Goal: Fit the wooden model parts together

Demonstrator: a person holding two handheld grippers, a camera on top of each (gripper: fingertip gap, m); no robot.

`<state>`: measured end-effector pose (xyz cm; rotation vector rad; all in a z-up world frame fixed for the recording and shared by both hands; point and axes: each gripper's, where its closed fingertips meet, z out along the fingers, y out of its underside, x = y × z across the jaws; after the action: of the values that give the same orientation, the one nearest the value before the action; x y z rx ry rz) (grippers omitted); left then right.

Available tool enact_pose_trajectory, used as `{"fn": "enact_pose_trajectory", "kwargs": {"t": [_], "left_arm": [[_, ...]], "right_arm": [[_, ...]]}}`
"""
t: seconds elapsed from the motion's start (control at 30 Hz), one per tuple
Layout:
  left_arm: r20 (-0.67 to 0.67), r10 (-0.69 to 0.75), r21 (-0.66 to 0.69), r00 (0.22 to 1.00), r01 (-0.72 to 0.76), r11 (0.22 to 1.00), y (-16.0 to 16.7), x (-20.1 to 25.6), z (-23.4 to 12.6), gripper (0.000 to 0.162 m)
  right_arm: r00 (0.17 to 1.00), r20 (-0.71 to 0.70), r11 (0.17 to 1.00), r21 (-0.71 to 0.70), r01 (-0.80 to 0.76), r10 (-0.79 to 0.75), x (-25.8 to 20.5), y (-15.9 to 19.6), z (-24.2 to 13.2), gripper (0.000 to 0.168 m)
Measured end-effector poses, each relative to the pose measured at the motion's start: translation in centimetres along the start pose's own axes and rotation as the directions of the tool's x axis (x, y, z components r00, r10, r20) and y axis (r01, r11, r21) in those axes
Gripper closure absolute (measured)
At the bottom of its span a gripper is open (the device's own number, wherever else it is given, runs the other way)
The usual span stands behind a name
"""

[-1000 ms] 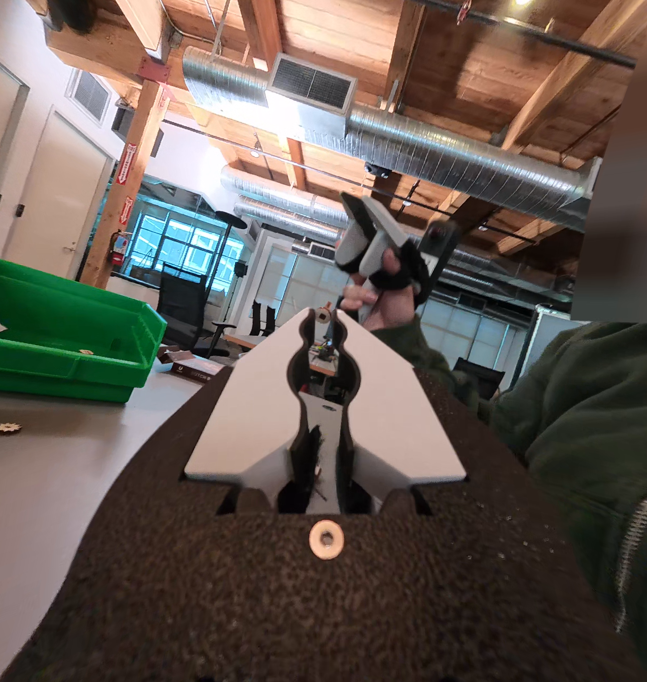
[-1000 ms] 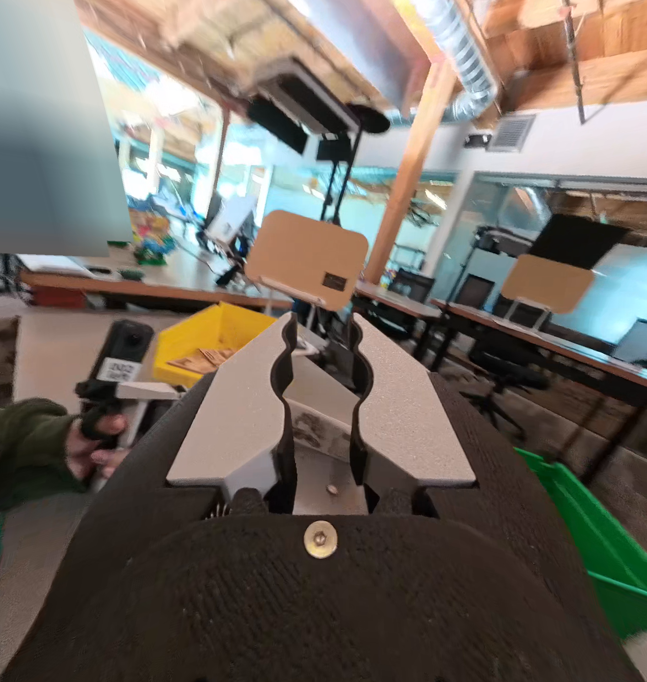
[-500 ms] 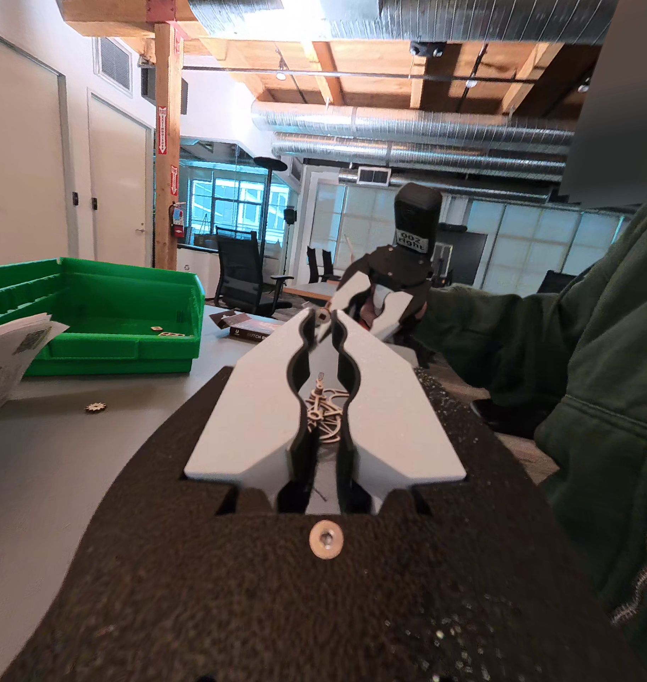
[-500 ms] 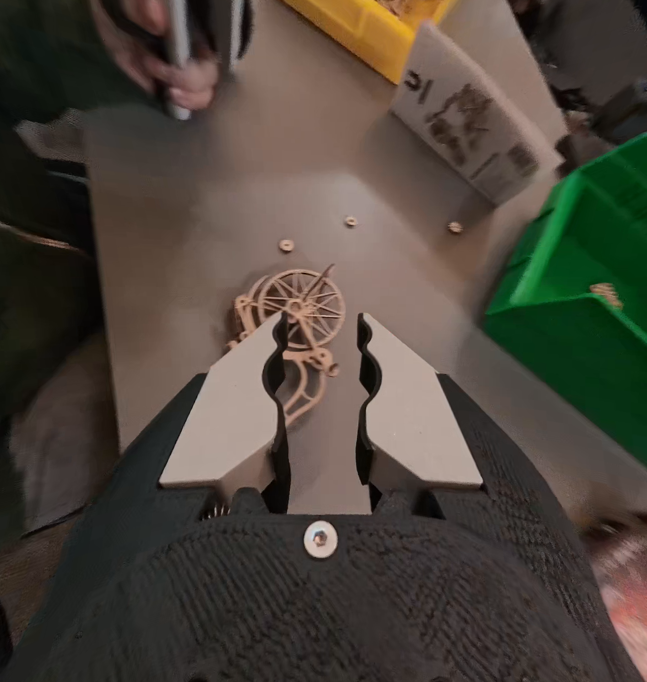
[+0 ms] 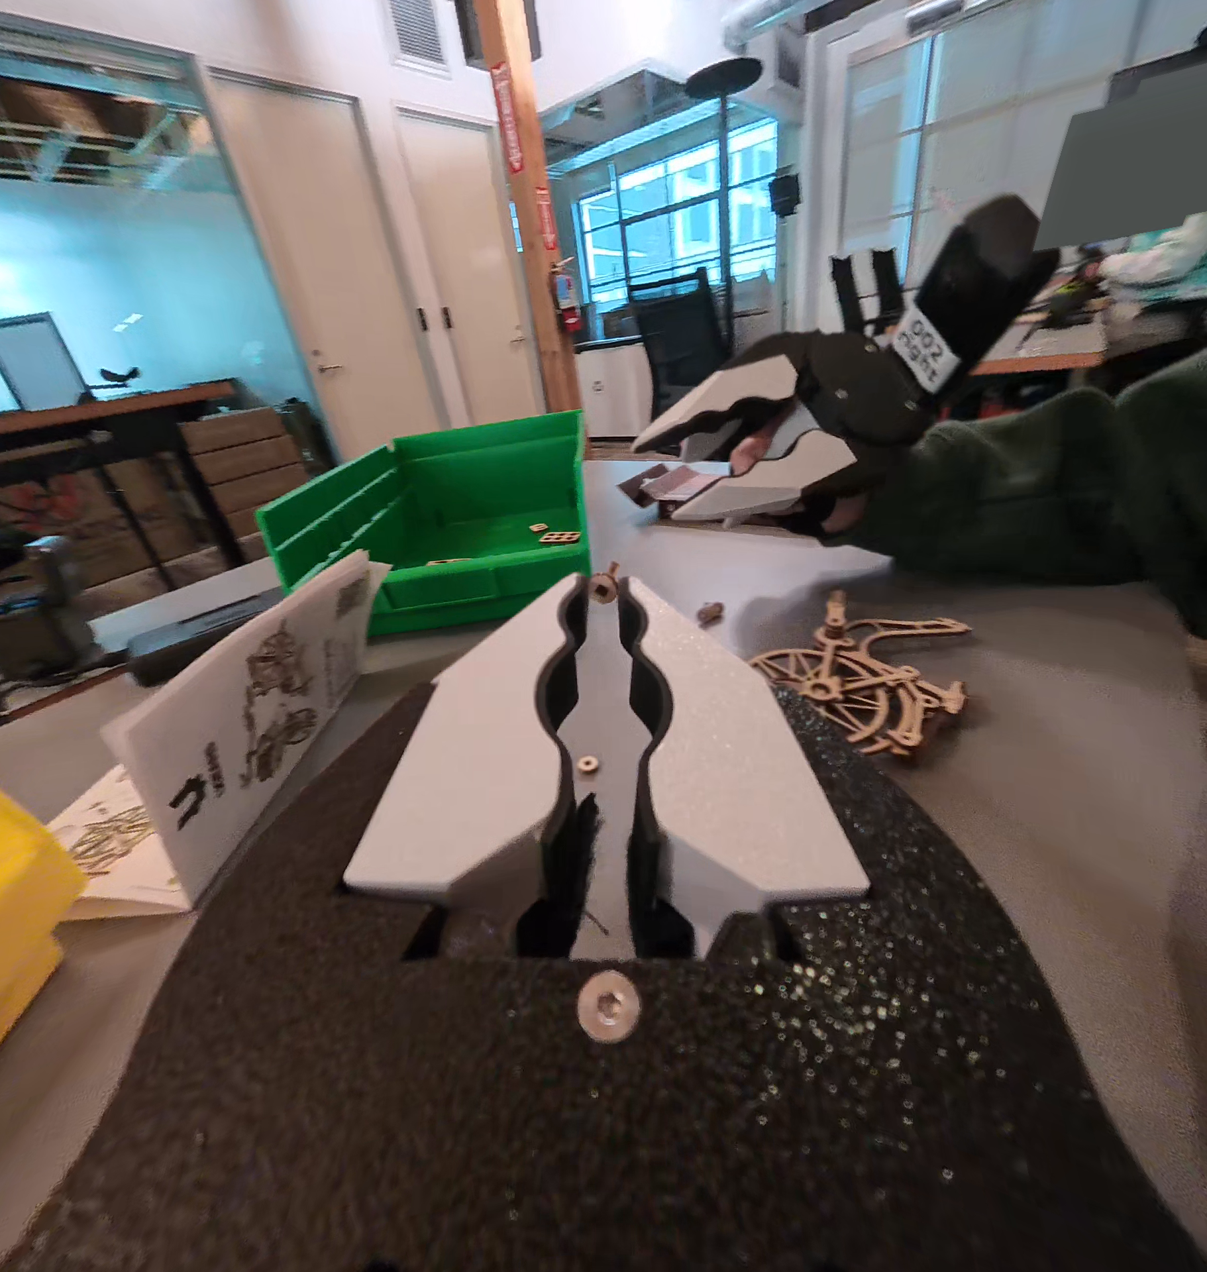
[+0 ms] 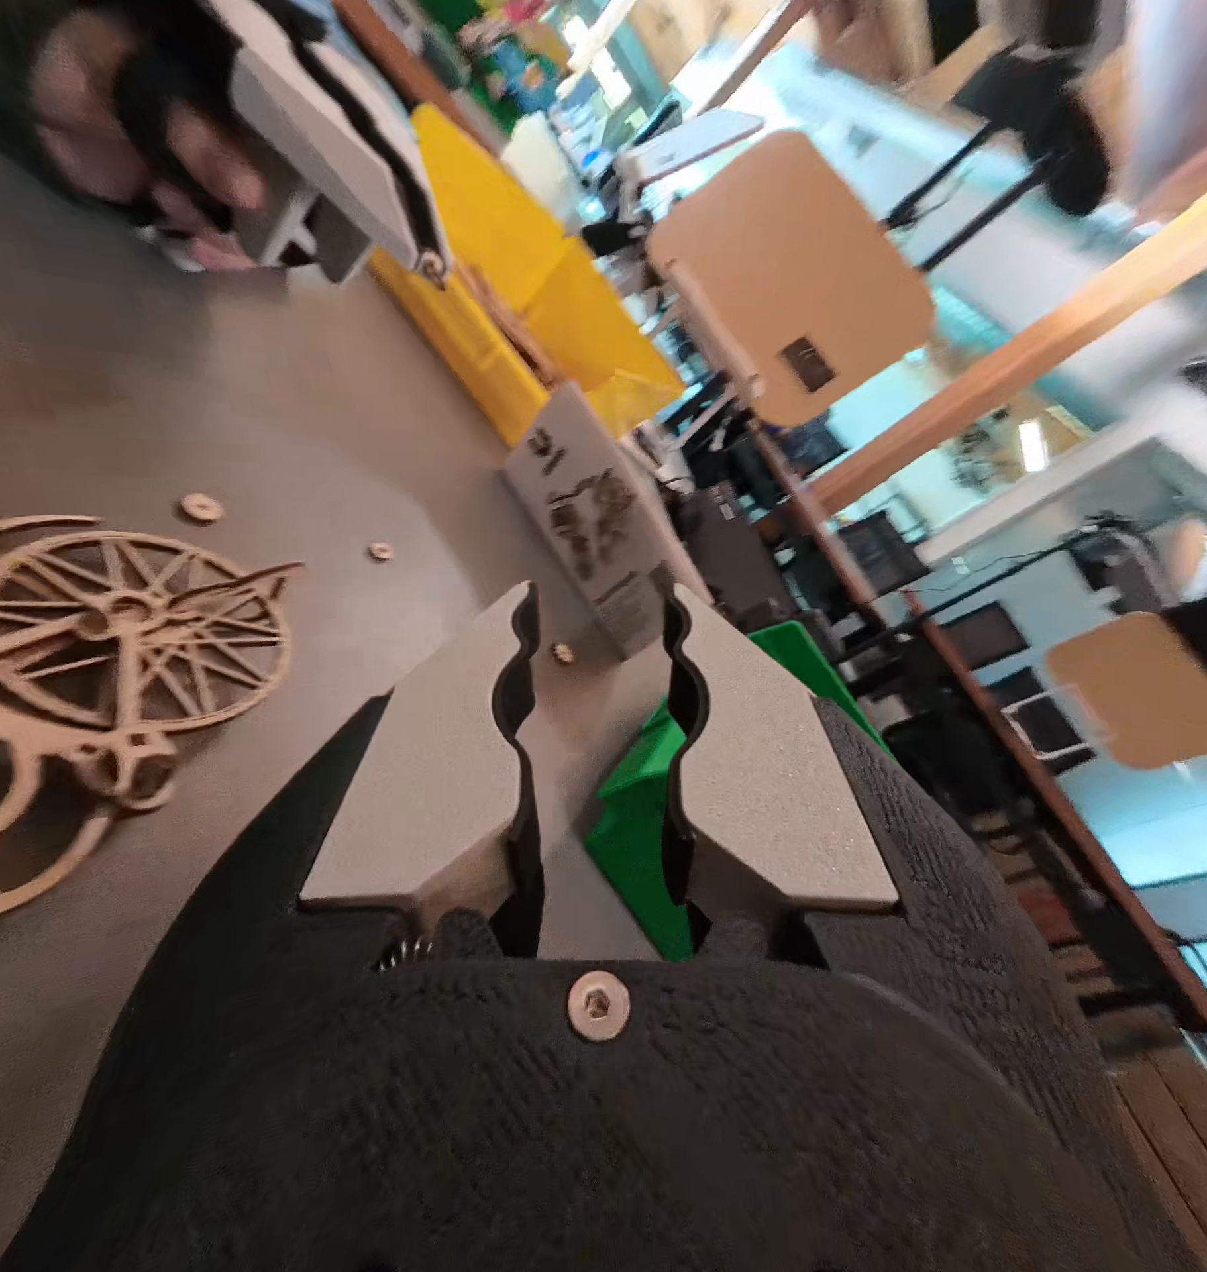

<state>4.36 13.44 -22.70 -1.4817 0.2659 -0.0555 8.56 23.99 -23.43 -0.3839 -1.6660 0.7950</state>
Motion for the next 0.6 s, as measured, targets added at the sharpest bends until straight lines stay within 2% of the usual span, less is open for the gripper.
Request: {"fn": "enact_pose_trajectory", "kwargs": {"t": [0.03,0.13,0.2,0.33,0.43,0.5,0.6], "left_arm": [[0.017,0.016,-0.007,1.000,-0.016,1.000,0.2,-0.3,0.3,0.155],[0.049,0.092,-0.019,0.995,-0.091,0.996,0.3,-0.9,1.6,0.156],[0.067,0.128,-0.025,0.990,-0.126,0.992,0.5,-1.5,2.8,0.156],[0.045,0.150,-0.063,0.988,-0.147,0.987,1.3,-1.8,4.6,0.156],[0.042,0.160,-0.053,0.986,-0.157,0.986,1.2,-1.7,4.5,0.156],[0.046,0.145,-0.042,0.988,-0.143,0.989,1.0,-1.8,4.4,0.156],[0.045,0.128,-0.035,0.991,-0.127,0.991,1.0,-1.9,4.2,0.156]], "right_arm": [[0.999,-0.037,0.999,0.030,-0.011,0.013,0.2,0.4,-0.1,0.135],[0.999,0.024,0.999,0.026,-0.025,0.025,-0.9,1.0,-0.6,0.136],[0.996,0.039,0.994,0.068,-0.087,0.085,-0.9,0.7,-0.8,0.136],[0.980,0.078,0.981,0.052,-0.189,0.185,-1.0,1.0,-0.9,0.139],[0.952,0.159,0.963,0.026,-0.270,0.262,-1.7,0.9,-1.0,0.141],[0.899,0.295,0.942,-0.011,-0.336,0.324,-3.2,0.5,-1.4,0.140],[0.723,0.537,0.880,-0.084,-0.467,0.435,-5.8,-0.7,-3.1,0.134]]}}
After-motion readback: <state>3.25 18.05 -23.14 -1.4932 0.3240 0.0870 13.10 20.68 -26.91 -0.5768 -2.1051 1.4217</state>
